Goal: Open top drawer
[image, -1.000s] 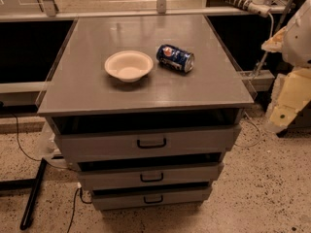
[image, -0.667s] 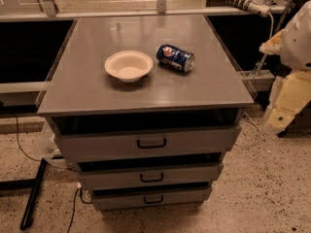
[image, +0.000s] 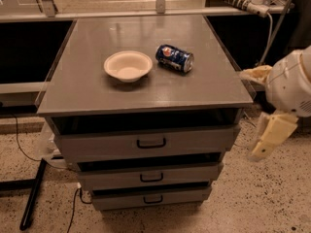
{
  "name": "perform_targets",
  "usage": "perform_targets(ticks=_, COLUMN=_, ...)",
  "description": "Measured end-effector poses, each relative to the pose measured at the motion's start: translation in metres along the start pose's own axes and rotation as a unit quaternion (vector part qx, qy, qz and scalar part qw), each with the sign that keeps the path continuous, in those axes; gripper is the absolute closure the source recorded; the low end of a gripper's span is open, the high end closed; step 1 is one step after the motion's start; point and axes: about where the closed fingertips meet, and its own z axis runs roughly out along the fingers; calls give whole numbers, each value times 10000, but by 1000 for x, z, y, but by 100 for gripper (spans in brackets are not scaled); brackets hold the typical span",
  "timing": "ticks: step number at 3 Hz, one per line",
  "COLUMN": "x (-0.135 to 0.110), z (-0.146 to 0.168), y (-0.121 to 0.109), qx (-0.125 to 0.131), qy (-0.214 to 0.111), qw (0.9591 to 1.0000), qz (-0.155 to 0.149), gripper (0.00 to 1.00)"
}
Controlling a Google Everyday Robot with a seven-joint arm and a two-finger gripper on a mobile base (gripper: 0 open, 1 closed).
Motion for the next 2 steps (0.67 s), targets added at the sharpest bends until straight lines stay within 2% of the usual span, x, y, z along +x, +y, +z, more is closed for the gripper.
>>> perform_targets(ticks=1, x=10, z=42, y=9, qx=152, qy=-633, qw=9977, qz=-202, gripper=0)
perform_targets(ticks=2, x=25, z=92, y=13, qx=92, qy=-823, qw=9957, qz=-420, gripper=0)
